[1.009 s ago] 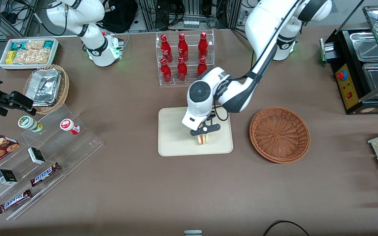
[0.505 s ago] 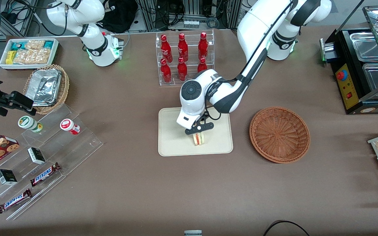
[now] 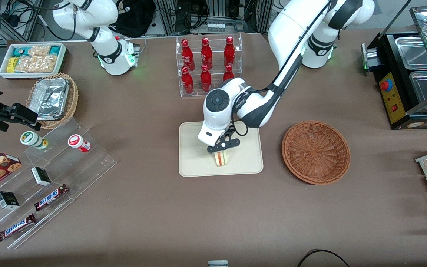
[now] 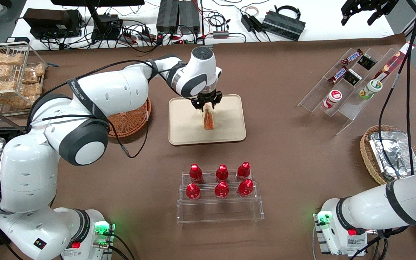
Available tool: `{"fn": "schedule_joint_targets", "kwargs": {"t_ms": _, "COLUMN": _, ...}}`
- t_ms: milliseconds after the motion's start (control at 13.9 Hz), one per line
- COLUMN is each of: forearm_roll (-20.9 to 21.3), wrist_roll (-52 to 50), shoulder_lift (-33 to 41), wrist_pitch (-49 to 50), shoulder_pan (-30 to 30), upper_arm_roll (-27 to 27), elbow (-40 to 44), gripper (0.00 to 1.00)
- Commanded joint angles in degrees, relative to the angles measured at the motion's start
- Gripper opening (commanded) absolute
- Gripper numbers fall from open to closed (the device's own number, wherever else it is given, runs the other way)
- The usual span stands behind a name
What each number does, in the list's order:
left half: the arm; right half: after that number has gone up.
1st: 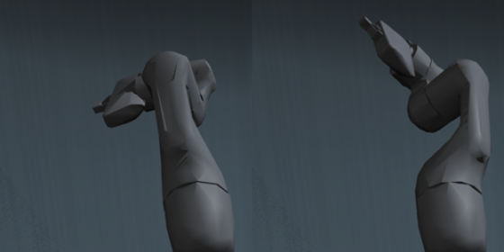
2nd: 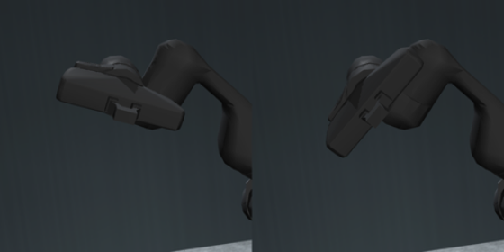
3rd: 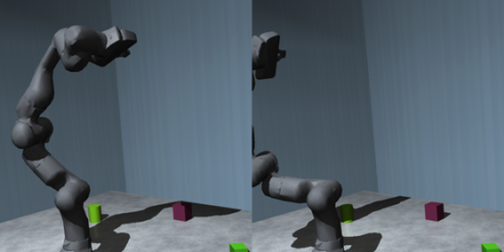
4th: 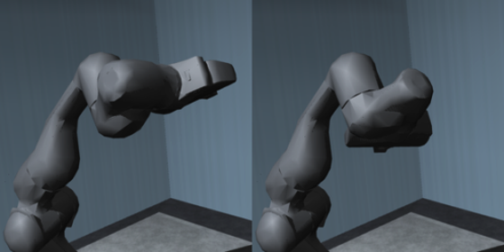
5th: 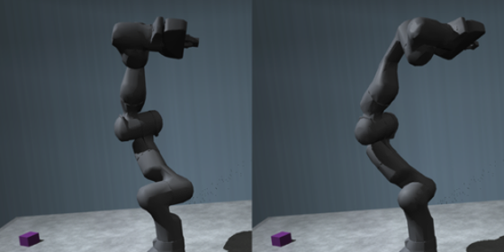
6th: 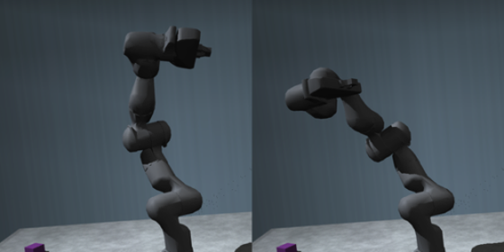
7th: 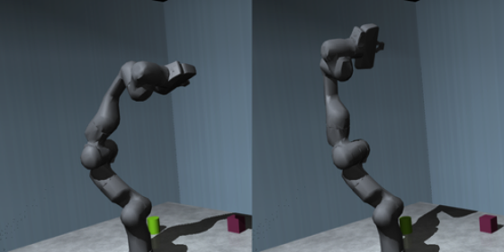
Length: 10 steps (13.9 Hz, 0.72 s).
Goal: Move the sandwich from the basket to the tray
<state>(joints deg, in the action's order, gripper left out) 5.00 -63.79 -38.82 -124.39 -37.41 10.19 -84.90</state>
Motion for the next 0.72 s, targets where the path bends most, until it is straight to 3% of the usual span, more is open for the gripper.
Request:
{"fn": "schedule_joint_targets", "kwargs": {"t_ms": 0, "forearm_roll": -0.43, "wrist_roll": -0.28, "shoulder_lift": 4.36, "wrist_pitch": 4.92, "shoulder_pan": 0.05, "upper_arm_roll": -0.96, "elbow": -0.18, "gripper": 1.00}}
{"fn": "schedule_joint_targets", "kwargs": {"t_ms": 360, "forearm_roll": -0.52, "wrist_roll": 3.58, "shoulder_lift": 9.89, "wrist_pitch": 18.37, "shoulder_pan": 3.04, "upper_arm_roll": -4.20, "elbow": -0.09, "gripper": 1.00}}
{"fn": "schedule_joint_targets", "kwargs": {"t_ms": 649, "forearm_roll": -0.43, "wrist_roll": 11.74, "shoulder_lift": 14.64, "wrist_pitch": 19.10, "shoulder_pan": 9.96, "upper_arm_roll": -4.56, "elbow": -5.18, "gripper": 1.00}}
